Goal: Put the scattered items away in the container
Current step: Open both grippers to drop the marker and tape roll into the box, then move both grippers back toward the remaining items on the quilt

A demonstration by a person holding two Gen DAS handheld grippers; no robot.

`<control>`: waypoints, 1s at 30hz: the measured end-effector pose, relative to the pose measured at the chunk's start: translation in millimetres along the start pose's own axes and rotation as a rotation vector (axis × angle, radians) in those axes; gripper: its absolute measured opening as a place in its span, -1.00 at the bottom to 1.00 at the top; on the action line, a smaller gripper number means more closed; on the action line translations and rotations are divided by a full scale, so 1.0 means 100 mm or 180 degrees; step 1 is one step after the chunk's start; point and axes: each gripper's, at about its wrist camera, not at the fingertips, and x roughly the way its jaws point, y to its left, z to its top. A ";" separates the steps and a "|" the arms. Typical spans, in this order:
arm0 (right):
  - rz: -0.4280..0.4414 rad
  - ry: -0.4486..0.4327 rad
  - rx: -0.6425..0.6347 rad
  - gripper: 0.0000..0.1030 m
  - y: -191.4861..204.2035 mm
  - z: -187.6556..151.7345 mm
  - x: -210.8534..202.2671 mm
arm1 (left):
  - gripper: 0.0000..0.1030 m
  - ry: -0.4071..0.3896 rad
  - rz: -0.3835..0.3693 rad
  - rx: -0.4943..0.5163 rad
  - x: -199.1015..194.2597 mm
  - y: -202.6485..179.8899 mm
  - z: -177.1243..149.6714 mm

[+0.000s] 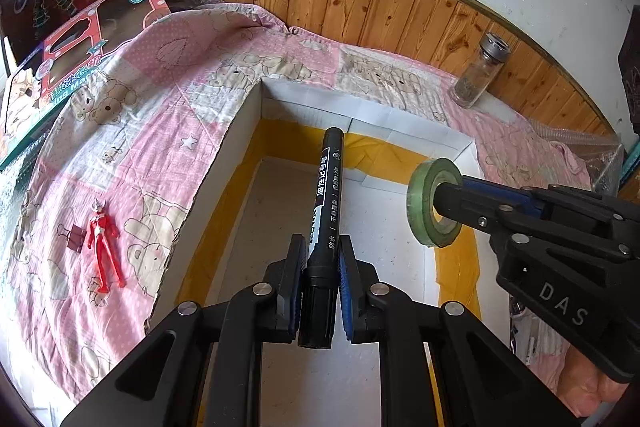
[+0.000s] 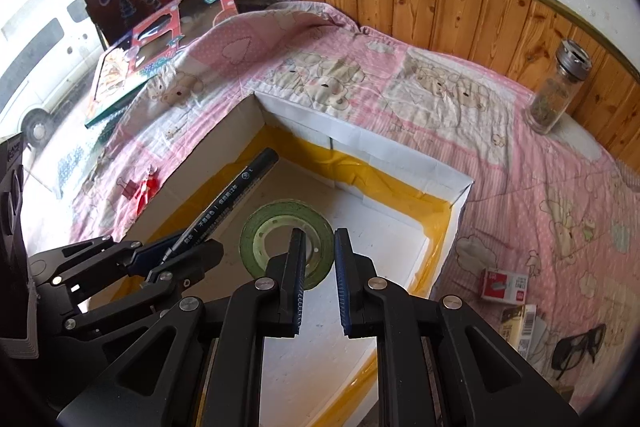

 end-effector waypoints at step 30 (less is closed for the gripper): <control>0.0287 -0.0234 0.0144 -0.57 0.11 -0.35 -0.60 | 0.04 -0.0222 0.0137 0.0033 -0.47 -0.09 -0.14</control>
